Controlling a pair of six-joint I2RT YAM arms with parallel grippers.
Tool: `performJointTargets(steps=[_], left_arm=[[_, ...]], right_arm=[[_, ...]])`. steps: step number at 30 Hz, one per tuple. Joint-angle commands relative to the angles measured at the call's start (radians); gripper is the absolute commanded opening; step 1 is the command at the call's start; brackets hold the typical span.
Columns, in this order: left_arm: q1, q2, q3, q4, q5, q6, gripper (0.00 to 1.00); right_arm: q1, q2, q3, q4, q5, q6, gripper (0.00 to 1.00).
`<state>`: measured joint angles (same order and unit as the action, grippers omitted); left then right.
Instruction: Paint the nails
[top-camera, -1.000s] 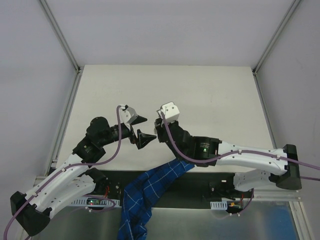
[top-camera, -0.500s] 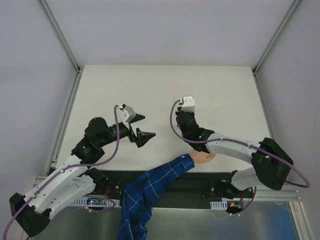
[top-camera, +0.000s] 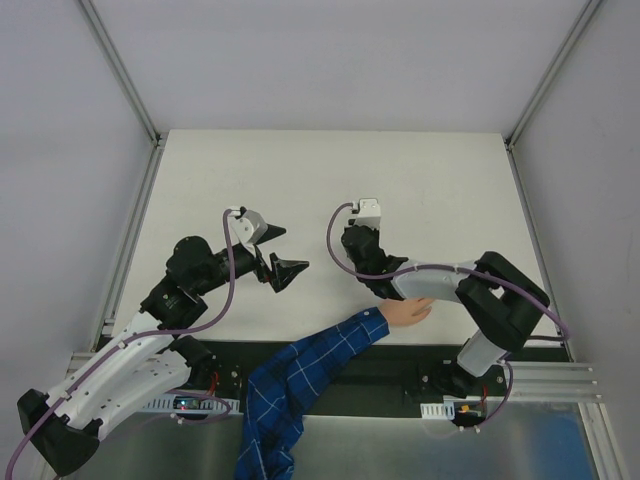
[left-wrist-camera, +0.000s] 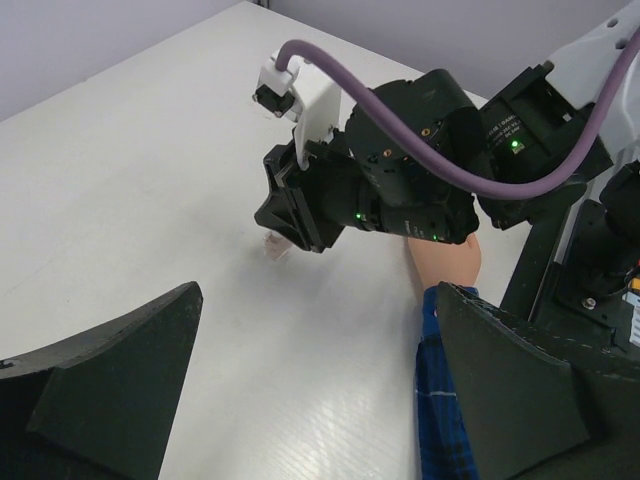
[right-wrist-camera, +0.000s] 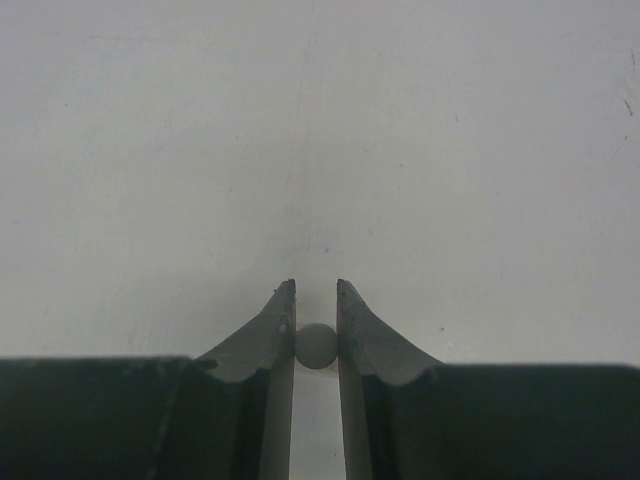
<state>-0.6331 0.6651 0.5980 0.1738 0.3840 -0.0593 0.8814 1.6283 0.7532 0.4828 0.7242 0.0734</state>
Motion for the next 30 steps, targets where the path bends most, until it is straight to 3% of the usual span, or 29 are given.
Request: performJointTargets(steps=[1, 9, 14, 17, 24, 30], left_arm=[[0.007, -0.010, 0.028, 0.012, -0.011, 0.003, 0.99], [0.006, -0.002, 0.028, 0.013, -0.004, 0.001, 0.99], [0.007, 0.002, 0.028, 0.013, 0.000, -0.001, 0.99], [0.007, 0.004, 0.026, 0.013, -0.002, 0.001, 0.99], [0.006, -0.001, 0.025, 0.013, -0.014, 0.009, 0.99], [0.006, 0.001, 0.022, 0.013, -0.028, 0.015, 0.99]], right_arm=[[0.002, 0.028, 0.026, 0.057, -0.005, 0.049, 0.01], [0.004, 0.068, 0.037, 0.053, 0.000, 0.054, 0.08], [0.008, 0.074, 0.049, 0.028, -0.005, 0.048, 0.24], [0.019, 0.047, 0.075, -0.021, 0.001, 0.037, 0.39], [0.021, -0.086, 0.221, -0.385, -0.009, 0.063, 0.55], [0.011, -0.353, 0.229, -0.669, -0.032, 0.085, 0.62]])
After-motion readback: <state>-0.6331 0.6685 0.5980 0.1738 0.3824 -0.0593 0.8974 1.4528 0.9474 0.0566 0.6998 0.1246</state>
